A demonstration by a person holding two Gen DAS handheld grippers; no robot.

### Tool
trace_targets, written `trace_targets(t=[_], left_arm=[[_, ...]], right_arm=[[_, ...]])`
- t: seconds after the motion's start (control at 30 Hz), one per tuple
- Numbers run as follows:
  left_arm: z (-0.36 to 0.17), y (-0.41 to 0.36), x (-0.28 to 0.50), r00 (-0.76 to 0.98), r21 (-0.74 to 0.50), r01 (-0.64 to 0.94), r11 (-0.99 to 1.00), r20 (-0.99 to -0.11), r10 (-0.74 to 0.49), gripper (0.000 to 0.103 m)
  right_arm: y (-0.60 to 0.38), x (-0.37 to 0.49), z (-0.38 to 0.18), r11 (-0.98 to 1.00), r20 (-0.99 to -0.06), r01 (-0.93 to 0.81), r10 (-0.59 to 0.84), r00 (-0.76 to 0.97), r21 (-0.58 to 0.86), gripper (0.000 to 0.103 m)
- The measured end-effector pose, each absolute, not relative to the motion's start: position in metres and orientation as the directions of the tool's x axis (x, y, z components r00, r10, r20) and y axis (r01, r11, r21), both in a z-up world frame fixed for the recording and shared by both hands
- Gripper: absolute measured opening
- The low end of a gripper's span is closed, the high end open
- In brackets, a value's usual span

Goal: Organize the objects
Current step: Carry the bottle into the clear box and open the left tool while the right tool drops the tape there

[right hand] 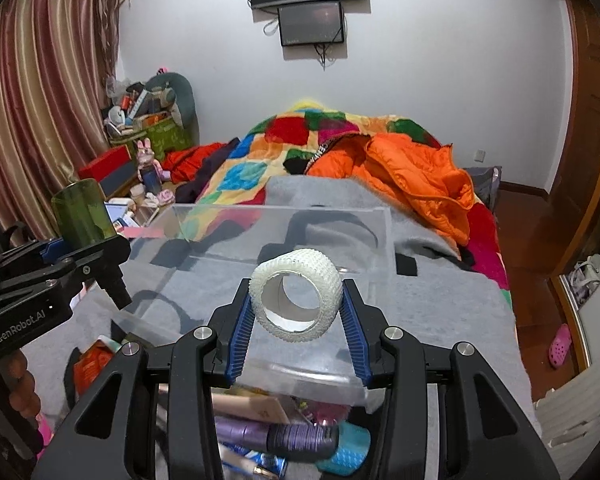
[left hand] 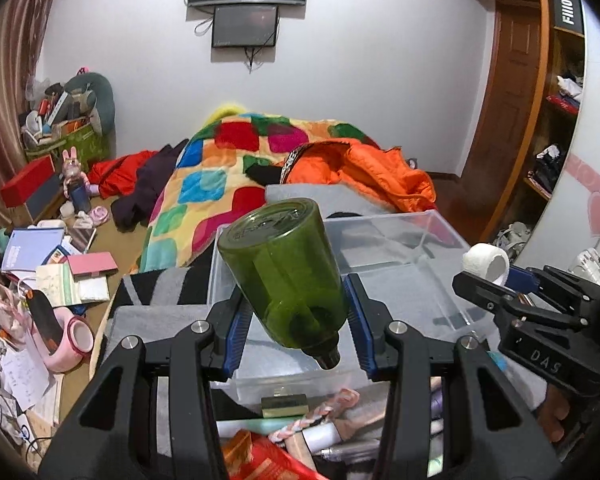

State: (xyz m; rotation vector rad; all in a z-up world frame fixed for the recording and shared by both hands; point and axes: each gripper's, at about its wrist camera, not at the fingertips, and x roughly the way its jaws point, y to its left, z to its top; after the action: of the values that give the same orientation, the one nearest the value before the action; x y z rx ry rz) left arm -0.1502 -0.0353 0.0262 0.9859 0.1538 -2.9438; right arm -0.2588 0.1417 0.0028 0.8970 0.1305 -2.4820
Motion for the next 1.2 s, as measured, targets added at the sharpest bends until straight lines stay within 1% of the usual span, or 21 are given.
trace_targets(t=[0.13,0.3,0.33,0.47,0.57,0.77,0.83,0.9,1.03,1.1,1.13,1.2], left_arm=[[0.011,-0.030,-0.162,-0.775,-0.071,0.067,-0.995,-0.632,-0.007,0.045],[-0.003,-0.027,-0.171,-0.743,-0.116,0.037,-0.992,-0.668,0.050,0.045],[-0.005,-0.025,-0.172,-0.735,-0.127,0.024,-0.992,-0.674,0.068,0.045],[-0.014,-0.015,-0.176,-0.718,-0.110,0.007,-0.994,-0.692,0.071,0.045],[-0.020,-0.013,-0.178,-0.706,-0.120,-0.001,-0.993,-0.703,0.086,0.045],[-0.019,-0.010,-0.175,-0.709,-0.099,-0.001,-0.995,-0.702,0.070,0.046],[-0.018,-0.011,-0.174,-0.710,-0.093,0.003,-0.996,-0.702,0.063,0.048],[-0.017,-0.013,-0.172,-0.713,-0.088,0.010,-0.996,-0.699,0.055,0.055],[-0.013,-0.016,-0.163,-0.720,-0.093,0.010,-0.996,-0.692,0.058,0.062],[-0.011,-0.015,-0.159,-0.724,-0.083,0.011,-0.997,-0.688,0.049,0.064],[-0.010,-0.015,-0.157,-0.727,-0.073,0.010,-0.997,-0.685,0.043,0.065],[-0.006,-0.013,-0.152,-0.732,-0.064,0.005,-0.998,-0.680,0.040,0.071]], right_arm=[[0.130,-0.271,-0.011,-0.882,-0.657,0.466,-0.389,-0.646,0.064,0.038],[0.124,-0.276,-0.022,-0.882,-0.685,0.467,-0.377,-0.624,0.061,0.038],[0.123,-0.276,-0.023,-0.882,-0.688,0.467,-0.375,-0.621,0.060,0.038],[0.121,-0.277,-0.024,-0.883,-0.691,0.467,-0.362,-0.626,0.039,0.039],[0.120,-0.277,-0.024,-0.882,-0.694,0.469,-0.359,-0.624,0.035,0.039],[0.120,-0.275,-0.025,-0.880,-0.700,0.474,-0.357,-0.618,0.030,0.040],[0.120,-0.275,-0.024,-0.879,-0.701,0.476,-0.361,-0.616,0.034,0.040],[0.121,-0.273,-0.024,-0.879,-0.702,0.476,-0.362,-0.614,0.038,0.040],[0.124,-0.271,-0.023,-0.876,-0.703,0.480,-0.372,-0.606,0.049,0.040],[0.126,-0.268,-0.021,-0.875,-0.701,0.481,-0.374,-0.607,0.051,0.042],[0.127,-0.266,-0.020,-0.875,-0.700,0.482,-0.377,-0.607,0.053,0.045],[0.130,-0.263,-0.018,-0.874,-0.693,0.483,-0.381,-0.612,0.053,0.049]])
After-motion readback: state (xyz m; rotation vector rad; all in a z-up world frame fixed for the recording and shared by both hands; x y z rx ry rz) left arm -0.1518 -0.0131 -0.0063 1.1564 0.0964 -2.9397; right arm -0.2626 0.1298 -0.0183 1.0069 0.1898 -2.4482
